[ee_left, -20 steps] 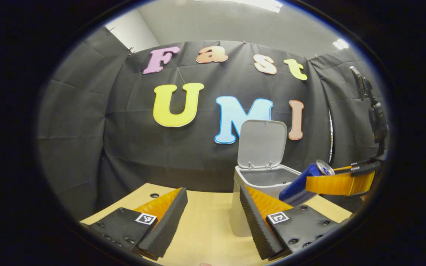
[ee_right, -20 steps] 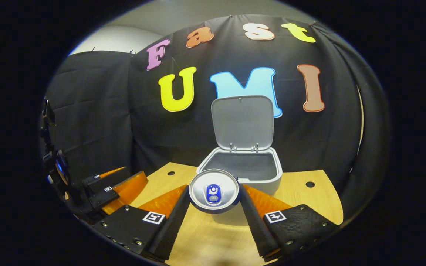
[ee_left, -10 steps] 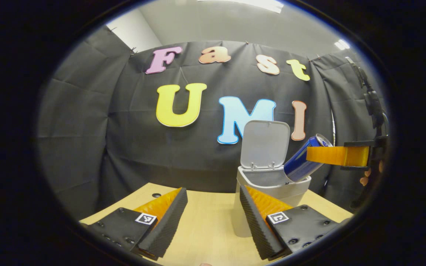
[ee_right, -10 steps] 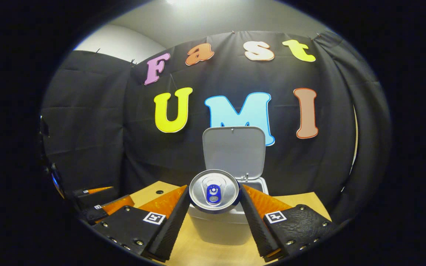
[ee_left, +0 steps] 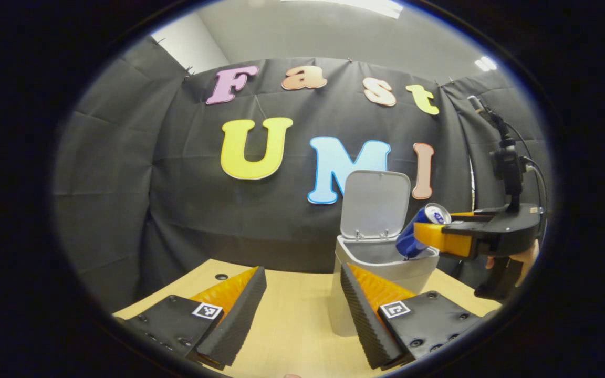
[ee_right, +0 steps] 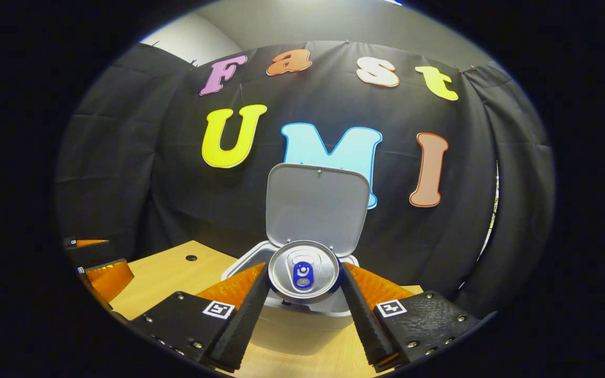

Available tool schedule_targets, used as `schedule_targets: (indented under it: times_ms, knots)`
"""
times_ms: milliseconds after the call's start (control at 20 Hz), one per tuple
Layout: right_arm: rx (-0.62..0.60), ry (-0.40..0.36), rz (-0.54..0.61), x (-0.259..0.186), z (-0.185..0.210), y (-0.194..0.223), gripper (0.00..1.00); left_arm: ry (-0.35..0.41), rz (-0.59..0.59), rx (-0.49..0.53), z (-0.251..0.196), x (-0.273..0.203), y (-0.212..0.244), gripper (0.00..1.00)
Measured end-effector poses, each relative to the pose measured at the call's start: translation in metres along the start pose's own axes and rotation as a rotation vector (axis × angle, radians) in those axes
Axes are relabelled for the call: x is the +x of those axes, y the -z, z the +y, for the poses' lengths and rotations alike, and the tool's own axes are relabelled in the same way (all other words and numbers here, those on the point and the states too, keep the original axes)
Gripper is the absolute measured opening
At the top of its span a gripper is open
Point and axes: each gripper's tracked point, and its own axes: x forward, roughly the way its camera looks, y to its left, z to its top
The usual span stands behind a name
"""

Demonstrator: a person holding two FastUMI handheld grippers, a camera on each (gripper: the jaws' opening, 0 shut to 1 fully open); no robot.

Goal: Press the lid of the desktop garbage bin to open it, pick up the crumpled paper on the desktop and throw it into the bin, then pick up the pop can on the desktop and drop it into the bin, and finally close the garbage bin lid.

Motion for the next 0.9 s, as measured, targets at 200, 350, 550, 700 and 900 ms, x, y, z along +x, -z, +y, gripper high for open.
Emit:
schedule_targets:
  times_ms: [200,350,550,700,900]
  knots:
    - [-0.023,0.012,0.028,0.007,0.004,0.007,0.84,0.009,-0.012,0.007,-0.002,-0.003,-0.004,0.92]
    - [-0.027,0.007,0.035,0.004,0.007,0.009,0.85,0.015,-0.015,0.004,0.000,-0.004,-0.004,0.93]
    - [-0.031,0.006,0.032,0.000,0.011,0.009,0.89,0.020,-0.009,-0.011,0.001,-0.007,-0.001,0.95]
    - [-0.018,0.009,0.028,-0.005,0.010,0.005,0.89,0.028,-0.008,-0.011,0.000,-0.007,0.000,0.92]
    - [0.021,0.011,0.025,-0.008,0.007,-0.003,0.89,0.046,-0.008,-0.019,-0.004,-0.011,0.001,0.92]
